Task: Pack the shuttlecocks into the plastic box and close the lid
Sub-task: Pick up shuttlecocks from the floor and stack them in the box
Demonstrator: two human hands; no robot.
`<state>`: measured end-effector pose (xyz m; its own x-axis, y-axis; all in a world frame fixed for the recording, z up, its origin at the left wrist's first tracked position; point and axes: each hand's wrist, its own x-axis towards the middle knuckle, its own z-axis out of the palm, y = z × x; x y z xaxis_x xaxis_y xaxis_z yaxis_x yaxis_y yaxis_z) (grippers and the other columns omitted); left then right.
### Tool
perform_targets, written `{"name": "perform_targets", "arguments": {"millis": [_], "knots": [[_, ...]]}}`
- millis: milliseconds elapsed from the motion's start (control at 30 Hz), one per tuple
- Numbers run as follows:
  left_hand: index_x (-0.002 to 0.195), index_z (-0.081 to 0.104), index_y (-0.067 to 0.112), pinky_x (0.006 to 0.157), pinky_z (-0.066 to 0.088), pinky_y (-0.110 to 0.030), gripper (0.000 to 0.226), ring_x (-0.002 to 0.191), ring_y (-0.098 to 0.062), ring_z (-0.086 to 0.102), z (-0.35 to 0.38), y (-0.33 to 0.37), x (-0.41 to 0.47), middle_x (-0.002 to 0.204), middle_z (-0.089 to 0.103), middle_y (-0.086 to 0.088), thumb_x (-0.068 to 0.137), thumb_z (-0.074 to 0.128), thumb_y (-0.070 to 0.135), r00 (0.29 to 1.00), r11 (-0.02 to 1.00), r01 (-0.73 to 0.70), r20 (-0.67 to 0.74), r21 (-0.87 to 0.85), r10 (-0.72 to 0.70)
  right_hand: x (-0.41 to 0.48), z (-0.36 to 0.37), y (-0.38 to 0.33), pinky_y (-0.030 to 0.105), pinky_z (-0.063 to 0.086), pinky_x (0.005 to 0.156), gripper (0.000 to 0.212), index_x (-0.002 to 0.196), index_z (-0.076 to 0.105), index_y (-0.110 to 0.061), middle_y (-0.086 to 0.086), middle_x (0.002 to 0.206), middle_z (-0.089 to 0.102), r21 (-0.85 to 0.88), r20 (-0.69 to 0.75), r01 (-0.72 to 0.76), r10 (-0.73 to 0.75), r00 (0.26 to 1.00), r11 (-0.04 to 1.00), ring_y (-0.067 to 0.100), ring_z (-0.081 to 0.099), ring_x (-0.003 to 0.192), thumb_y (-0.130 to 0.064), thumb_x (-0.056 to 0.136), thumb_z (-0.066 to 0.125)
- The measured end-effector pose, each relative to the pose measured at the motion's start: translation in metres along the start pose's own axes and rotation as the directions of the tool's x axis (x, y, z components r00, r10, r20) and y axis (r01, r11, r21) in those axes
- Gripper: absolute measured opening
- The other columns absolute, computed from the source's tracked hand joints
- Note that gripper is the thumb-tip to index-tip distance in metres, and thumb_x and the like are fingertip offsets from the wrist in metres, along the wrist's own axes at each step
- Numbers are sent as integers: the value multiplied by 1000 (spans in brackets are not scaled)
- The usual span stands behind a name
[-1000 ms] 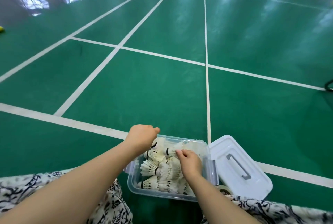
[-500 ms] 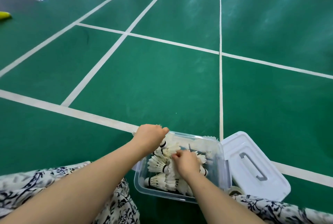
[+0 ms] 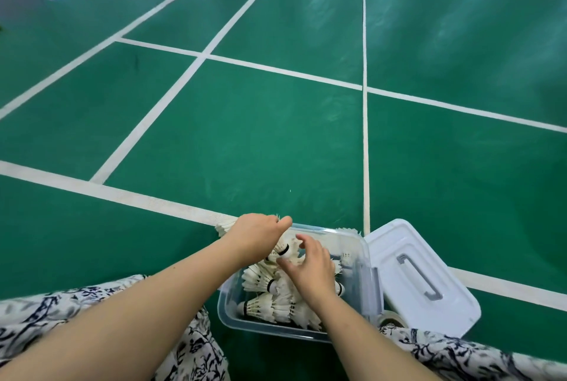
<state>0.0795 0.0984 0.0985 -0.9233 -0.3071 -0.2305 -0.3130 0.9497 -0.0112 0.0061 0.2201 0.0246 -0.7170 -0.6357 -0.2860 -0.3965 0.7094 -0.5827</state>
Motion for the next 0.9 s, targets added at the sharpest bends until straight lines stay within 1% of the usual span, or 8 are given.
{"name": "perform_targets", "arguments": {"millis": [167, 267, 367, 500, 600, 667, 833, 900], "knots": [[125, 36, 13, 63, 42, -38, 36, 97, -33, 61, -12, 11, -4, 109, 61, -9, 91, 38, 4, 996, 996, -79, -36, 31, 80, -5, -21, -2, 38, 36, 107, 57, 130, 42, -27, -11, 127, 44, 230, -16, 144, -144, 989, 962, 14, 41, 122, -21, 76, 57], [131, 33, 13, 62, 38, -36, 40, 97, -33, 60, -18, 19, -5, 113, 60, -9, 92, 37, 6, 988, 987, -141, -49, 74, 145, -8, -32, -11, 33, 33, 109, 56, 127, 48, -28, -17, 121, 43, 371, -51, 171, -164, 985, 913, 11, 40, 121, -20, 71, 45], [128, 36, 11, 62, 36, -36, 35, 95, -31, 60, -24, 27, -7, 112, 61, -9, 93, 36, 6, 974, 970, -215, -45, 116, 221, -4, -39, -16, 28, 31, 108, 43, 114, 57, -31, -13, 119, 51, 472, -6, 146, -163, 987, 870, 11, 41, 121, -16, 75, 48], [129, 37, 14, 62, 36, -36, 36, 93, -32, 60, -25, 31, -11, 109, 62, -11, 93, 36, 6, 969, 961, -245, -11, 131, 248, -2, -49, -13, 27, 34, 101, 25, 103, 66, -14, -8, 103, 55, 368, 63, 152, -188, 980, 917, 12, 42, 109, -6, 81, 57], [130, 36, 16, 62, 37, -36, 40, 92, -31, 60, -26, 32, -13, 109, 63, -10, 92, 36, 5, 971, 964, -236, 8, 123, 237, -6, -53, -6, 28, 36, 95, 13, 96, 68, -20, -12, 95, 54, 329, 65, 181, -214, 975, 927, 11, 41, 105, -16, 85, 62], [129, 37, 16, 63, 37, -35, 39, 95, -31, 59, -28, 33, -15, 112, 61, -10, 93, 35, 4, 974, 968, -228, 21, 107, 227, -8, -52, -2, 26, 36, 91, 14, 96, 69, -14, -10, 95, 56, 314, 67, 183, -214, 975, 932, 11, 41, 105, -21, 86, 63], [135, 32, 23, 61, 37, -36, 44, 90, -34, 60, -30, 28, -12, 119, 44, -8, 93, 37, 11, 997, 996, -81, -26, -44, 79, -6, -53, 3, 10, 31, 67, 19, 68, 56, -15, 0, 77, 55, 354, -142, 161, -118, 983, 921, 16, 44, 87, -18, 85, 62], [139, 28, 25, 61, 35, -35, 51, 87, -35, 59, -32, 23, -10, 122, 40, -9, 92, 37, 9, 998, 993, 27, -54, -112, -34, -7, -54, 8, 20, 31, 62, 32, 57, 44, -21, -4, 65, 47, 297, -255, 138, -61, 965, 945, 18, 41, 80, -14, 85, 59]]}}
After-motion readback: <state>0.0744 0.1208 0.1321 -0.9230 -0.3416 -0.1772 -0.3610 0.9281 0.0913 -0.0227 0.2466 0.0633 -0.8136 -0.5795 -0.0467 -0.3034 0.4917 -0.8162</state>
